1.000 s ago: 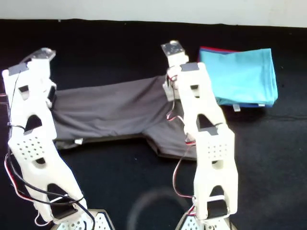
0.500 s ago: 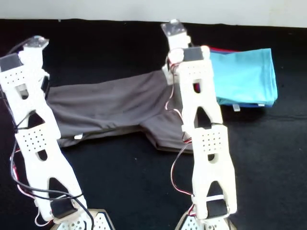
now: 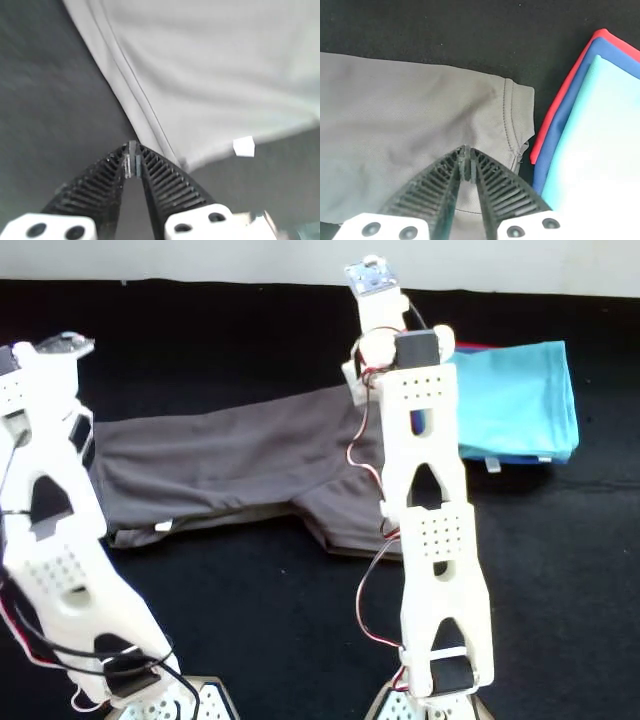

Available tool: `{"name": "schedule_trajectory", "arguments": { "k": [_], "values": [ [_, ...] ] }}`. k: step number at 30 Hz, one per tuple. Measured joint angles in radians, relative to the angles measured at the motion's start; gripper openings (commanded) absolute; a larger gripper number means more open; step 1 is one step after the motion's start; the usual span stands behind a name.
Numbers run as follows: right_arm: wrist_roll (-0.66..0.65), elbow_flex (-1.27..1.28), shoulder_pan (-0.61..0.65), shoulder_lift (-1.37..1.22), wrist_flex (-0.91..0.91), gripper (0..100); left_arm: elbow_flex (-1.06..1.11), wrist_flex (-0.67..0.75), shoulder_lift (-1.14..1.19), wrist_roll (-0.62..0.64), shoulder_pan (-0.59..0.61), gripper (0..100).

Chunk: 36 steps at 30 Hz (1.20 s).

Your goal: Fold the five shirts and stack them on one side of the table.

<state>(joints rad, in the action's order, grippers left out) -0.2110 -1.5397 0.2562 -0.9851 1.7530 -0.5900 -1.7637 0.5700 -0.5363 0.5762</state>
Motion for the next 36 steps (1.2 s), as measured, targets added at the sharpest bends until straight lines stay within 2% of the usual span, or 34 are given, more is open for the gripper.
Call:
{"name": "schedule_trajectory", "arguments": {
  "k": [3, 7, 11, 14, 18, 23, 28, 33, 36],
  "values": [
    [0.000, 0.000, 0.000, 0.012, 0.000, 0.6, 0.261, 0.064, -0.170, -0.002, 0.000, 1],
    [0.000, 0.055, 0.003, 0.129, 0.000, 0.6, 0.592, 0.218, -0.367, -0.002, 0.000, 1],
    [0.000, 0.272, 0.035, 0.315, 0.000, 0.6, 0.872, 0.408, -0.494, -0.002, 0.000, 1],
    [0.000, 0.493, 0.068, 0.471, 0.000, 0.6, 1.011, 0.496, -0.537, -0.002, 0.000, 1],
    [0.000, 0.735, 0.081, 0.655, 0.000, 0.6, 1.080, 0.548, -0.546, -0.002, 0.000, 1],
    [0.000, 0.922, 0.080, 0.747, 0.000, 0.6, 1.082, 0.555, -0.546, 0.014, -0.003, 1],
    [0.000, 0.971, 0.080, 0.760, 0.000, 0.6, 1.088, 0.555, -0.555, 0.103, -0.069, 2],
    [0.000, 0.974, 0.080, 0.761, 0.000, 0.6, 1.088, 0.542, -0.555, 0.166, -0.092, 12],
    [0.000, 0.974, 0.080, 0.761, 0.000, 0.6, 1.088, 0.542, -0.555, 0.166, -0.092, 10]
  ]
}}
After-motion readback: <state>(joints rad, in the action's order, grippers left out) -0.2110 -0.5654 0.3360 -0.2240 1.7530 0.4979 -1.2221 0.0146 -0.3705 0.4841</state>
